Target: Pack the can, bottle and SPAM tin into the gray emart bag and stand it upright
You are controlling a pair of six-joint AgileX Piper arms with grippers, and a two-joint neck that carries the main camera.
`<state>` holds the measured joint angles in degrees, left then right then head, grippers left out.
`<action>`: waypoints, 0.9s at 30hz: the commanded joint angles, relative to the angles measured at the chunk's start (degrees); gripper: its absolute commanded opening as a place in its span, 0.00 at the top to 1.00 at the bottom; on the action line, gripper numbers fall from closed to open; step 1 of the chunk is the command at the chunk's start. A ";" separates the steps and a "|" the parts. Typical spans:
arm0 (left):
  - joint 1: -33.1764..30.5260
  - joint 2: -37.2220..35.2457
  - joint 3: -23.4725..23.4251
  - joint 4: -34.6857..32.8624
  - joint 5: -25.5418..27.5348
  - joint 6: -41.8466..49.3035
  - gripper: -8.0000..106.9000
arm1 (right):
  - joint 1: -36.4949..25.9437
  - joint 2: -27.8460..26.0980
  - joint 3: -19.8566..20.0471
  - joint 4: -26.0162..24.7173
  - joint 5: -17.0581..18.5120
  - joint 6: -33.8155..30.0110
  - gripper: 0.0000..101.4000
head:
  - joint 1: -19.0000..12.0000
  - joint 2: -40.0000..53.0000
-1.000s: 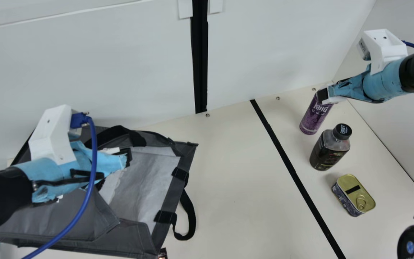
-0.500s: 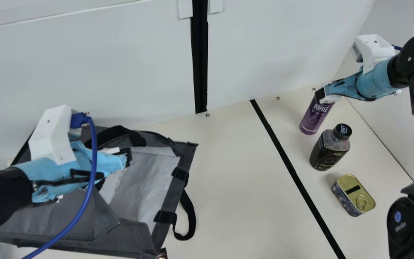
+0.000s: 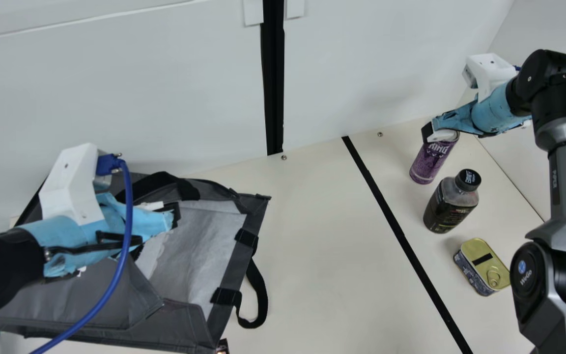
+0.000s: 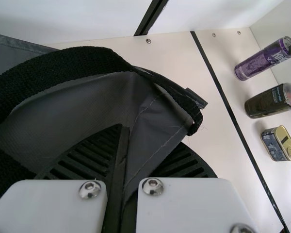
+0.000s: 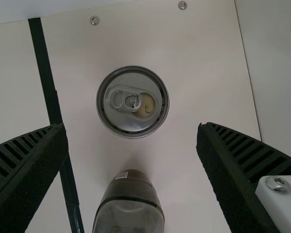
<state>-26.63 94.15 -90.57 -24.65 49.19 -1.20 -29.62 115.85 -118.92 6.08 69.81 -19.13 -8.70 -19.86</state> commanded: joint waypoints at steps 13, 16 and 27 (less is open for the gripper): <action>0.00 0.00 0.00 0.00 0.00 0.00 1.00 | 0.58 7.00 -5.29 0.45 0.09 0.95 0.06 | -1.30 -0.14; 0.00 0.00 0.00 0.00 0.00 0.00 1.00 | 0.68 8.12 -6.20 0.47 0.09 0.96 0.06 | -1.30 -0.14; 0.00 0.00 0.00 0.00 0.00 0.00 1.00 | 0.85 10.94 -8.49 1.01 0.09 0.55 0.52 | -1.30 -0.14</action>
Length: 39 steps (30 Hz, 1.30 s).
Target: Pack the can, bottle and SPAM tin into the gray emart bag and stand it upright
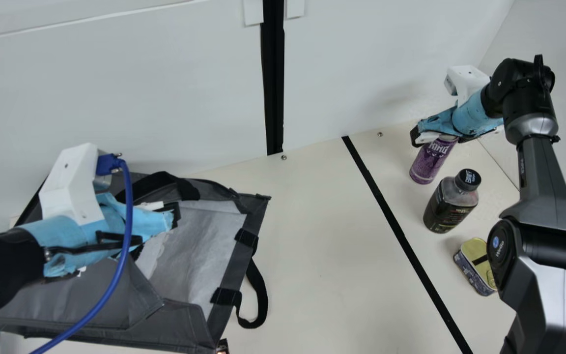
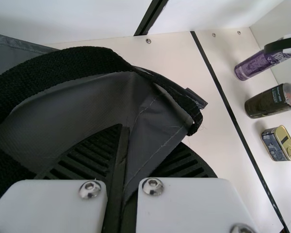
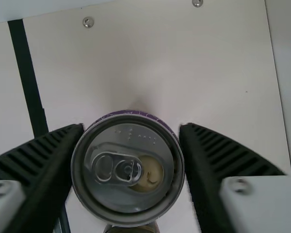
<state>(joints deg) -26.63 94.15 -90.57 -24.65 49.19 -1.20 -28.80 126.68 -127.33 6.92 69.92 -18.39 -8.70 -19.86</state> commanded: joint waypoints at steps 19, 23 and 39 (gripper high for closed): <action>0.00 0.00 0.00 0.00 0.00 0.00 1.00 | 0.70 -0.82 -2.95 1.94 -0.02 -3.29 1.00 | -1.30 -0.14; 0.00 0.00 0.00 0.00 0.00 0.00 1.00 | 1.07 -1.94 -2.75 2.73 -0.02 -4.60 1.00 | -1.30 -0.14; 0.00 0.00 0.00 0.00 0.00 0.00 1.00 | 3.10 -7.95 1.68 4.70 -0.02 -9.88 1.00 | -1.30 -0.14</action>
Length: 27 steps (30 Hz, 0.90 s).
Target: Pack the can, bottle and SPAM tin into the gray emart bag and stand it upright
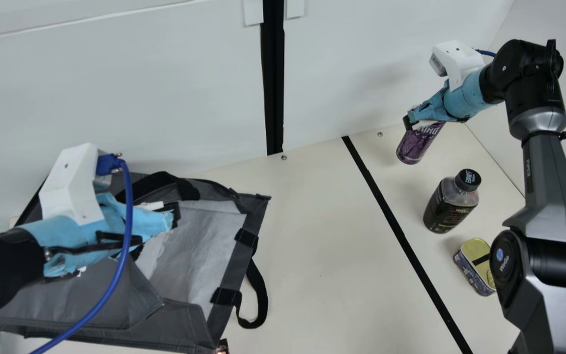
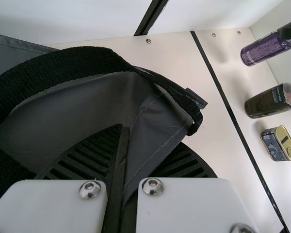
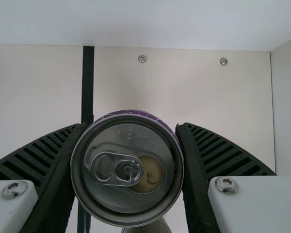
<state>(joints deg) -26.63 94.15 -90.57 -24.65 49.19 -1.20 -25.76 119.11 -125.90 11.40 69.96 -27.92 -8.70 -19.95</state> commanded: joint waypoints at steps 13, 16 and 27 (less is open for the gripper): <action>0.00 0.00 0.00 0.00 0.00 0.00 1.00 | 1.93 -6.13 6.37 2.71 -0.06 -5.85 1.00 | -1.30 -0.05; 0.00 0.00 0.00 0.00 0.00 0.00 1.00 | 2.42 -7.56 8.27 3.50 -0.06 -7.16 1.00 | -1.30 -0.05; 0.00 0.00 0.00 0.00 0.00 0.00 1.00 | 4.45 -12.11 13.94 4.14 -0.06 -10.98 1.00 | -1.30 -0.05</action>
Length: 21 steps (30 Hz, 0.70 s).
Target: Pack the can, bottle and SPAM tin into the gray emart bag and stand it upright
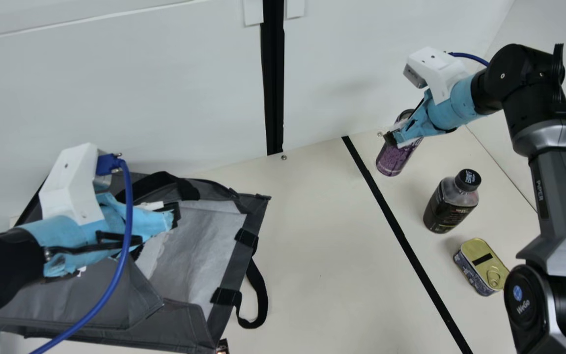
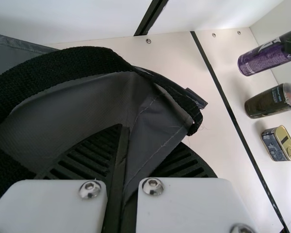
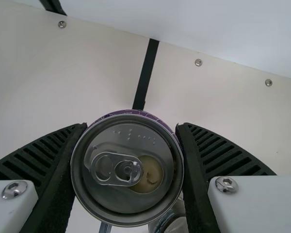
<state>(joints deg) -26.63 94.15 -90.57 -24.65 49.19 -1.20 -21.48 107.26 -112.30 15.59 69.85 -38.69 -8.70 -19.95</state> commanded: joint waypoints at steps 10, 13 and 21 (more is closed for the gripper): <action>0.00 0.00 0.00 0.00 0.00 0.00 1.00 | 4.07 -5.54 6.30 0.22 0.05 -2.54 1.00 | -1.30 -0.05; 0.00 0.00 0.00 0.00 0.00 0.00 1.00 | 5.60 -7.32 8.28 -0.02 0.05 -2.88 1.00 | -1.30 -0.05; 0.00 0.00 0.00 0.00 0.00 0.00 1.00 | 9.71 -12.15 14.18 0.00 0.05 -3.30 1.00 | -1.30 -0.05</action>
<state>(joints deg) -26.63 94.15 -90.57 -24.65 49.19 -1.20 -12.26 95.75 -99.21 15.40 69.90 -41.92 -8.70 -19.95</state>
